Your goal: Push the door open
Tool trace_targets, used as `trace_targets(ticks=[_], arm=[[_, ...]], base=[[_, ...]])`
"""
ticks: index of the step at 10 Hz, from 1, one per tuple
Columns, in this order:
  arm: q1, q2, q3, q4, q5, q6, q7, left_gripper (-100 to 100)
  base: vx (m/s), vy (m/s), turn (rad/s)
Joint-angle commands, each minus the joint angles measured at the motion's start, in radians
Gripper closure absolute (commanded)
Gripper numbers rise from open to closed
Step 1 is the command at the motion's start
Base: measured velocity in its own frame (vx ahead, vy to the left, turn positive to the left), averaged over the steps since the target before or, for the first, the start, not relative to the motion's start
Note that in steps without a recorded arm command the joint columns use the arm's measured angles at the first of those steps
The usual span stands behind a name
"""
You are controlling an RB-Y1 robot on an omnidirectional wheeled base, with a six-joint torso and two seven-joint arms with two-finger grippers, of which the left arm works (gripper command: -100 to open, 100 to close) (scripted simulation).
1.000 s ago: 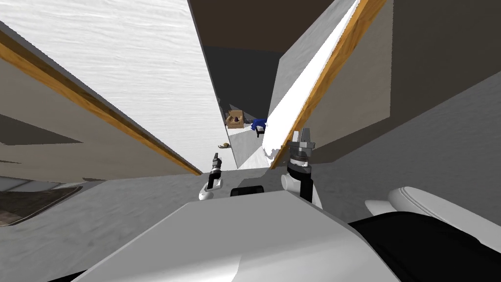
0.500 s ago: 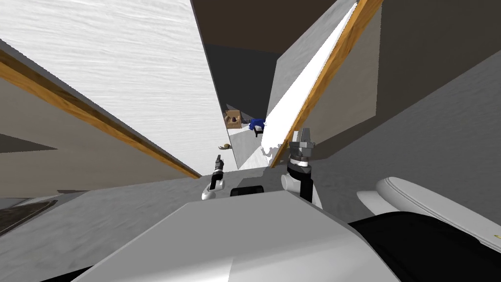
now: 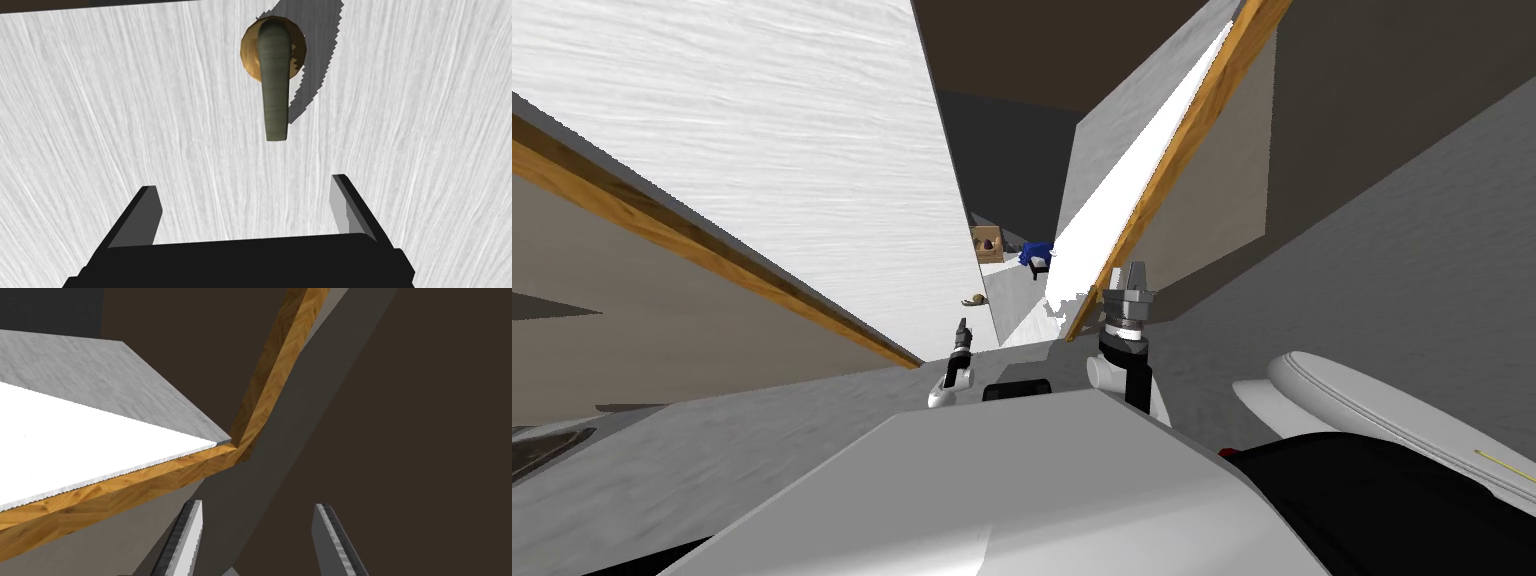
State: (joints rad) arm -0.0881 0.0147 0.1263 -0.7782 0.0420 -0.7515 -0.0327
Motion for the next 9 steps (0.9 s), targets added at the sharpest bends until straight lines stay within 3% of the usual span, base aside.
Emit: trace_targets(ticks=[1, 3, 4, 5, 9], arm=[[-0.014, -0.007, 0.001, 0.042, -0.002, -0.010, -0.004, -100], [-0.025, -0.013, 0.002, 0.072, -0.003, -0.016, -0.007, -100], [-0.023, -0.011, 0.002, 0.063, -0.002, -0.013, -0.006, -100], [-0.023, 0.008, 0.005, 0.069, -0.001, -0.019, -0.006, -100], [-0.021, 0.024, 0.010, 0.077, 0.002, -0.028, -0.006, -100]], base=[[0.010, 0.079, -0.106], [0.003, 0.089, -0.074], [0.000, 0.035, -0.011], [0.108, 0.007, -0.027], [0.176, 0.025, -0.023]])
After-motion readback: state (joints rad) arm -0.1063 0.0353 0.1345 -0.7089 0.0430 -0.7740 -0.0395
